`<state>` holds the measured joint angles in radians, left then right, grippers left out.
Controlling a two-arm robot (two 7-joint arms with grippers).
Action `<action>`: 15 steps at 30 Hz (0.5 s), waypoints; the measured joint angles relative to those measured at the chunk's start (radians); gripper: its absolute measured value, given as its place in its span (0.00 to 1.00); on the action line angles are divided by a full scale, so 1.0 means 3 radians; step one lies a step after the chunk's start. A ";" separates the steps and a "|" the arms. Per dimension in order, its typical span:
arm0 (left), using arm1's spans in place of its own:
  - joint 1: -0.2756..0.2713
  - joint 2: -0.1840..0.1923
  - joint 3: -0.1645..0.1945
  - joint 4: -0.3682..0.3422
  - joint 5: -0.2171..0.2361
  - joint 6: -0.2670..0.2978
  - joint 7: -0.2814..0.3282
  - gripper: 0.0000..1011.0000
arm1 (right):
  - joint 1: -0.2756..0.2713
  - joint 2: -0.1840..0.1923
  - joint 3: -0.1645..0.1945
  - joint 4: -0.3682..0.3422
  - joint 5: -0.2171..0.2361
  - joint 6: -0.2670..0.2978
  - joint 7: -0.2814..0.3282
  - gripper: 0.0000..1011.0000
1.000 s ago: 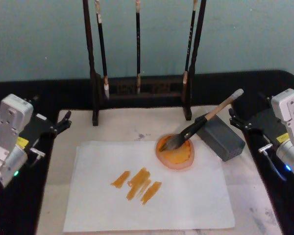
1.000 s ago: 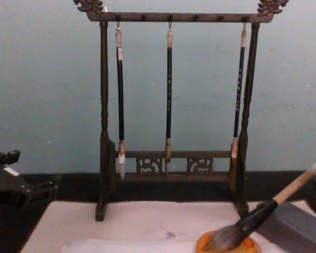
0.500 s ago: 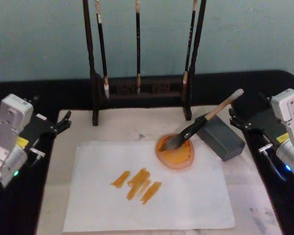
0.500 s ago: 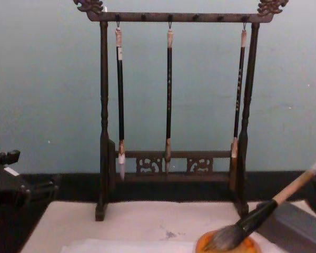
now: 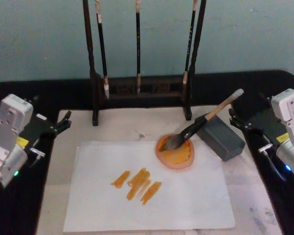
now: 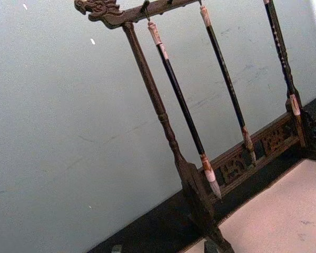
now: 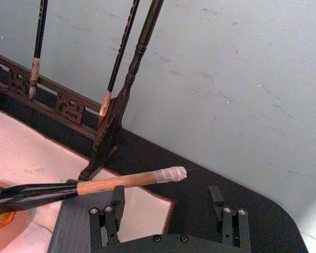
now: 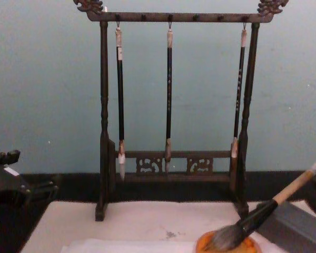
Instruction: Pick up the brush from the inkstone, write on the paper, then place the brush back to its original position.
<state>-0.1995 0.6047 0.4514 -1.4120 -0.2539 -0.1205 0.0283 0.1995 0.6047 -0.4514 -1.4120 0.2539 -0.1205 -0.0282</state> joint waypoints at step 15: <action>0.0000 0.0000 0.0000 0.0000 0.0000 0.0000 0.0000 1.00 | 0.0000 0.0000 0.0000 0.0000 0.0000 0.0000 0.0000 0.99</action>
<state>-0.1995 0.6047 0.4514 -1.4120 -0.2539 -0.1205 0.0283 0.1995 0.6047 -0.4514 -1.4119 0.2539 -0.1205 -0.0283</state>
